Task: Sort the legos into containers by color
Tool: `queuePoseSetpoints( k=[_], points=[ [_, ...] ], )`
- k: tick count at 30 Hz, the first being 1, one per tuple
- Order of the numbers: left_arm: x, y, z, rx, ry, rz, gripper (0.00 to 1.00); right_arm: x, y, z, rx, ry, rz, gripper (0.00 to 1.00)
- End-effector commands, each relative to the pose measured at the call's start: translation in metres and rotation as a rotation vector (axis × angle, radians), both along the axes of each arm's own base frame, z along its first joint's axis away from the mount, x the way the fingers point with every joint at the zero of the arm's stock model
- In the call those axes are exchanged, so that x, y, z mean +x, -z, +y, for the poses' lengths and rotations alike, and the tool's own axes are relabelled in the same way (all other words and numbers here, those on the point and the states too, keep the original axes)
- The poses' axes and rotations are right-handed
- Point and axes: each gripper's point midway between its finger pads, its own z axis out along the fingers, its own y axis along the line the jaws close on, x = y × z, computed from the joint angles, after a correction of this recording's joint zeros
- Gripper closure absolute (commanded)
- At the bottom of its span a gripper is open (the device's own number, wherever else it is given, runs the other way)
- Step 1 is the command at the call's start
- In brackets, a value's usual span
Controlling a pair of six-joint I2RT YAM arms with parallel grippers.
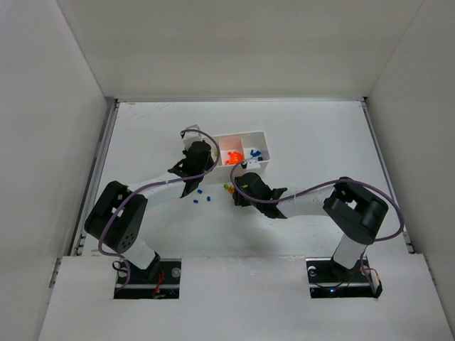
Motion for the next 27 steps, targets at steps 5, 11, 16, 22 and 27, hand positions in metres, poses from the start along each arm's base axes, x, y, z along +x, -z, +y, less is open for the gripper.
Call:
queuePoseSetpoints(
  k=[5,11,16,22,27],
  points=[
    [0.011,-0.031,-0.009,-0.037,0.011,-0.081,0.68,0.01,-0.005,0.019,0.003,-0.009,-0.028,0.6],
    [-0.013,-0.04,-0.002,-0.063,0.019,-0.105,0.67,0.016,0.003,0.024,-0.026,-0.007,-0.03,0.61],
    [-0.047,-0.035,0.004,-0.055,0.047,-0.104,0.69,0.018,0.011,0.026,-0.044,-0.005,-0.024,0.69],
    [-0.085,-0.023,0.006,-0.058,0.075,-0.078,0.7,0.007,0.005,0.021,-0.065,-0.002,-0.025,0.82],
    [-0.102,-0.014,-0.01,-0.069,0.113,-0.054,0.68,-0.015,-0.004,0.013,-0.064,-0.027,-0.032,0.85]
  ],
)
